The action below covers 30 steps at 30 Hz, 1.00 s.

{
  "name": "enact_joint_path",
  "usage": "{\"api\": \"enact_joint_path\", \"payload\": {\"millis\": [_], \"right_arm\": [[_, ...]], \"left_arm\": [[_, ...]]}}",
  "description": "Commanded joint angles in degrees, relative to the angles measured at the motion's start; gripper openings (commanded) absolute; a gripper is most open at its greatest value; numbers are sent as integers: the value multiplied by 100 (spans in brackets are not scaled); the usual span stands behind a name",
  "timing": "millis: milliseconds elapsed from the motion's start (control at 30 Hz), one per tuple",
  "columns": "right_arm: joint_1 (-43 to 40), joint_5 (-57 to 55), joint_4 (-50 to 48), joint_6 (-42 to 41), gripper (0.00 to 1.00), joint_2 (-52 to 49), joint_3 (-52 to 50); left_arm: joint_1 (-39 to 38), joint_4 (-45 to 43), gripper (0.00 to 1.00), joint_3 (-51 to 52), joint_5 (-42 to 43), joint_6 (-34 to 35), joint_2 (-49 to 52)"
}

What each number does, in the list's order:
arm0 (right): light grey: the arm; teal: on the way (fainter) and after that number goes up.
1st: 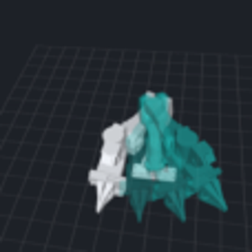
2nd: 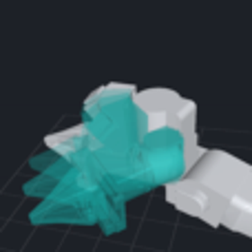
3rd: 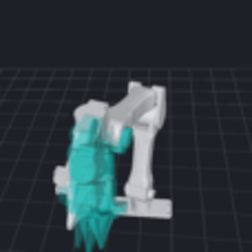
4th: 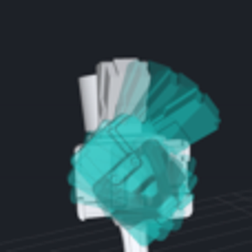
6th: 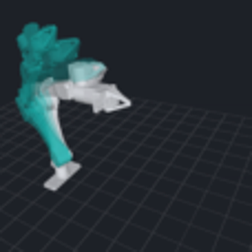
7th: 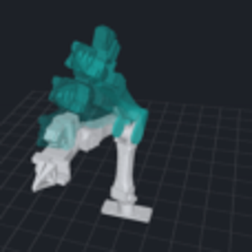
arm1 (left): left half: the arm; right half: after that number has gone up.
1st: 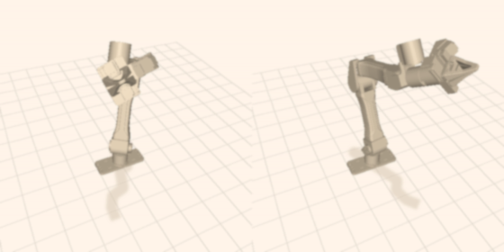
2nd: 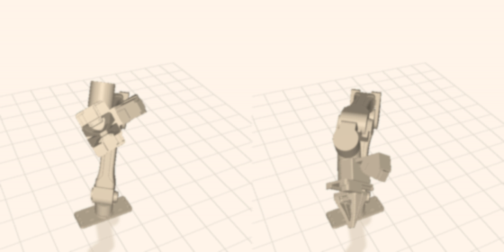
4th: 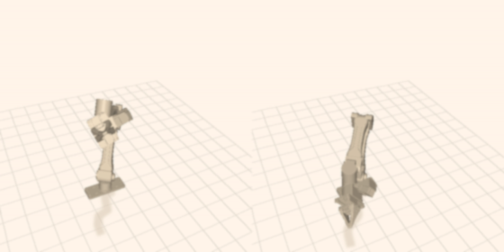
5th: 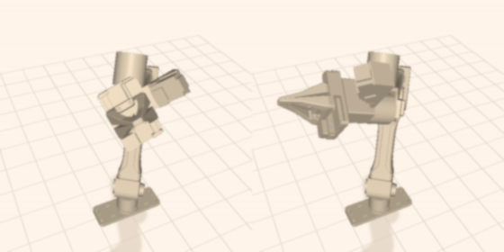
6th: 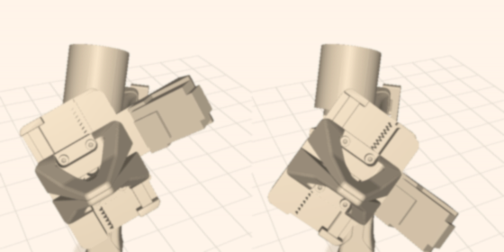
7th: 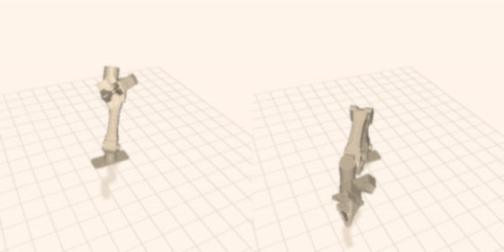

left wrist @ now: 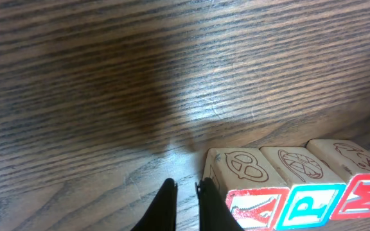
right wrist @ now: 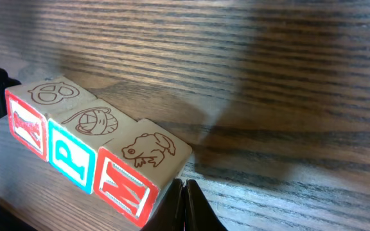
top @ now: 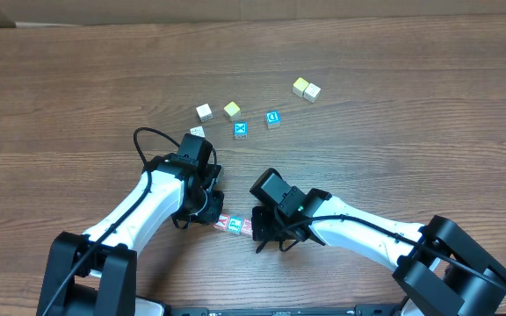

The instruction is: Flip 3 blocks

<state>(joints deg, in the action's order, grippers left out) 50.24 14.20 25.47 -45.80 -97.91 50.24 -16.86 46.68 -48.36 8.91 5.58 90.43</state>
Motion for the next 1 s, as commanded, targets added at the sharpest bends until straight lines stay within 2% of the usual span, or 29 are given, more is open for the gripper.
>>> {"api": "enact_joint_path", "payload": {"millis": [0, 733, 967], "right_arm": [[-22, 4, -11, -271, 4, -17, -2], [-22, 4, 107, -509, 4, -17, -2], [-247, -435, 46, -426, 4, -15, 7]], "left_arm": [[2, 0, 6, 37, -55, -24, 22], [2, -72, 4, 227, -225, -15, 22], [2, -149, 4, 428, -223, 111, 22]]}}
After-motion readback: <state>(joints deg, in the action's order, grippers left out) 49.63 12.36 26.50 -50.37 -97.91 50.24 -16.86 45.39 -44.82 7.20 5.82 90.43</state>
